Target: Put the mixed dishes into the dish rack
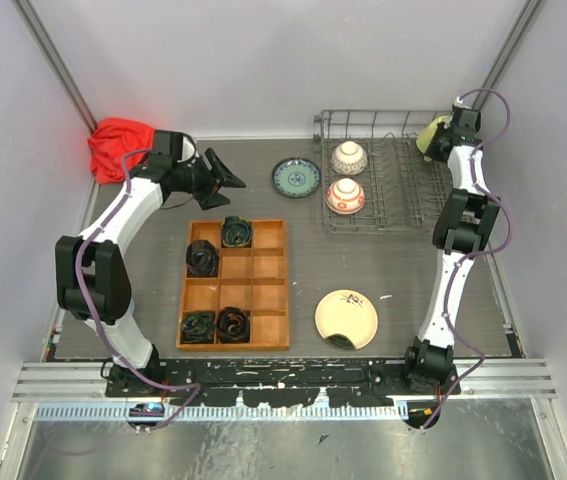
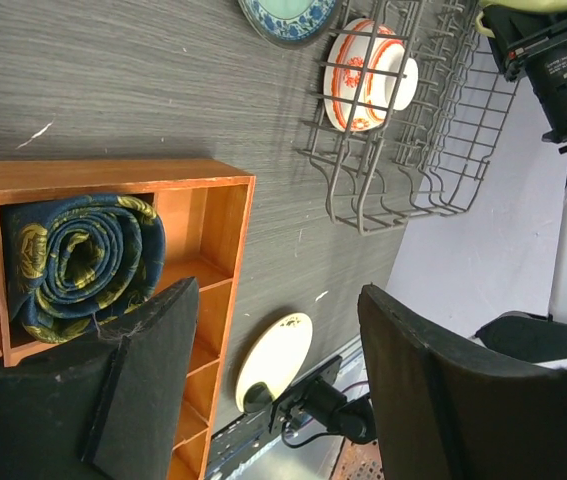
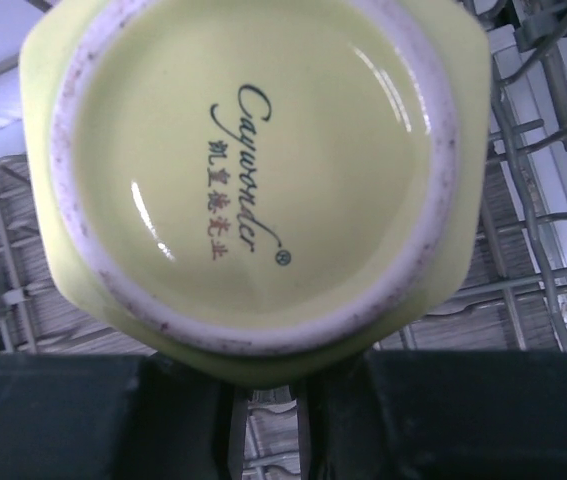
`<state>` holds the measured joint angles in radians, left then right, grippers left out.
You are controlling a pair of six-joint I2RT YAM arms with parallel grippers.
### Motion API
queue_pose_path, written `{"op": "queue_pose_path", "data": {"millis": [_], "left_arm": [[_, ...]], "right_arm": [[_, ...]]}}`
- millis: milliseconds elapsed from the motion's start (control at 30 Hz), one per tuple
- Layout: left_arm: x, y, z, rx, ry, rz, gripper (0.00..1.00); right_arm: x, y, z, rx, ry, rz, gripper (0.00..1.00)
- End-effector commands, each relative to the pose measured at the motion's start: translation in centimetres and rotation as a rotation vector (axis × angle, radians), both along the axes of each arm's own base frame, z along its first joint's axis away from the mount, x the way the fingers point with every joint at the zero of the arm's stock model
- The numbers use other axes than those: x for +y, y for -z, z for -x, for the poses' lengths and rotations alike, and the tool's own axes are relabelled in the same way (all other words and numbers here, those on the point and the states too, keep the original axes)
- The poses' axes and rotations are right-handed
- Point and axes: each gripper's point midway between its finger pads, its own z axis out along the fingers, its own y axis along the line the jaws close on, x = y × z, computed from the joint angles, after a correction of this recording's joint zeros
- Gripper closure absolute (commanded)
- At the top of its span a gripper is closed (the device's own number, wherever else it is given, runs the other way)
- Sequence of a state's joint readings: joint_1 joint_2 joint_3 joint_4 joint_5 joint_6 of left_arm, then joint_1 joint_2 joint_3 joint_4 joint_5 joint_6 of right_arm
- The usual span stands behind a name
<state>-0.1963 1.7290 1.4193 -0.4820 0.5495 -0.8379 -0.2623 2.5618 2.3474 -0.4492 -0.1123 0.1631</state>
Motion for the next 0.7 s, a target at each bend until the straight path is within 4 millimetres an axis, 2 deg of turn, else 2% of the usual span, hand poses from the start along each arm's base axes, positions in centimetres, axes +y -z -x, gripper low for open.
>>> {"op": "queue_pose_path", "data": {"millis": [0,267,567,667], "left_arm": [[0.1,0.0,-0.6,0.005,-0.004,-0.014,0.29],[0.0,0.4,-1.1,0.021,-0.015,-0.012,0.3],[-0.5,0.3,-1.4,0.022,-0.005,-0.012,0.31],[-0.5,0.3,-1.4,0.023,-0.004,-0.011,0.31]], "right_arm": [[-3.0,-7.8,-2.6,-0.212,0.029,0.108,0.99],[-5.0,-7.0,-2.0,-0.188,0.051,0.141,0.99],[-5.4,-6.0,-1.6,-0.152,0.043,0.174,0.99],[-5.2,-5.5,-1.5,-0.14,0.038,0.17,0.96]]}}
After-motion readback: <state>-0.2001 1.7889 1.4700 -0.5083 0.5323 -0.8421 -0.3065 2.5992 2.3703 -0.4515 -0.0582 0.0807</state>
